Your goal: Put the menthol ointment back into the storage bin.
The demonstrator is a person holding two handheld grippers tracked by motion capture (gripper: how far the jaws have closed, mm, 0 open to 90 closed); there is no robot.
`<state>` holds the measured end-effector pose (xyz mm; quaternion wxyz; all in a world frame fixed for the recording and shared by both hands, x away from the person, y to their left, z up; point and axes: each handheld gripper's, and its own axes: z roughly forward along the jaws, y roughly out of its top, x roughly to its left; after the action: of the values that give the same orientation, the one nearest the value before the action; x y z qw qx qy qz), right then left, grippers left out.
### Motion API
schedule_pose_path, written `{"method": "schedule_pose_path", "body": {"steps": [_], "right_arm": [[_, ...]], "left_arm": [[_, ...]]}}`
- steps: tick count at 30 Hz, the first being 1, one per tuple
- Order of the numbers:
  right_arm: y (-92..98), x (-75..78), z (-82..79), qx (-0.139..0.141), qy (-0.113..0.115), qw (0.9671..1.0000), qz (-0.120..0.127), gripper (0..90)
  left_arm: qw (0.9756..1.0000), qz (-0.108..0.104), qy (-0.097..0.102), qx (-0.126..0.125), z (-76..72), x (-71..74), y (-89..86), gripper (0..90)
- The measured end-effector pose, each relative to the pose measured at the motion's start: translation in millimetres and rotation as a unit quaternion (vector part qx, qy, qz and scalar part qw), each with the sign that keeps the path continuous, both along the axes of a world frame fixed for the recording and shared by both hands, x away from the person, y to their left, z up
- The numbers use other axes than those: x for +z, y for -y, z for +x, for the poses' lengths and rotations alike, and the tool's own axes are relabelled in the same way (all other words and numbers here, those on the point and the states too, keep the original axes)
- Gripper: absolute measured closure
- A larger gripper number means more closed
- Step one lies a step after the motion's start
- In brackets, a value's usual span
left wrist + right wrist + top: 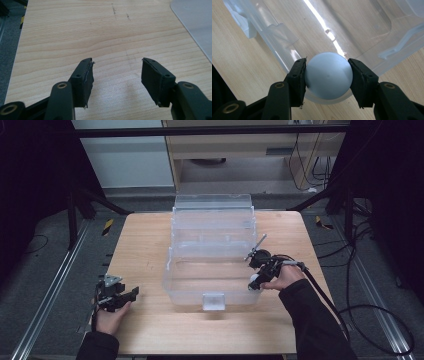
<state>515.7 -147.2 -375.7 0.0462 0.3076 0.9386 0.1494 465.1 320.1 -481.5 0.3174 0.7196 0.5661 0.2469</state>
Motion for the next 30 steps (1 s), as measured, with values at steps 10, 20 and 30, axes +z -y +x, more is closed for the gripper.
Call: {"method": "schedule_pose_path", "body": {"steps": [10, 20, 30], "right_arm": [[0.0, -8.0, 1.5, -0.001, -0.003, 1.0000, 0.001, 50.3], [-2.5, -16.5, 3.1, 0.006, -0.001, 1.0000, -0.002, 50.3], [-4.2, -20.9, 3.8, 0.009, 0.000, 0.9999, -0.005, 50.1]], "left_arm": [[1.0000, 0.001, -0.001, 0.000, 0.0, -0.2, 0.0, 42.6], [1.0000, 0.001, -0.002, -0.001, 0.3, -0.5, -0.2, 42.7], [1.0000, 0.000, -0.002, -0.001, 0.3, -0.7, -0.4, 42.6]]}}
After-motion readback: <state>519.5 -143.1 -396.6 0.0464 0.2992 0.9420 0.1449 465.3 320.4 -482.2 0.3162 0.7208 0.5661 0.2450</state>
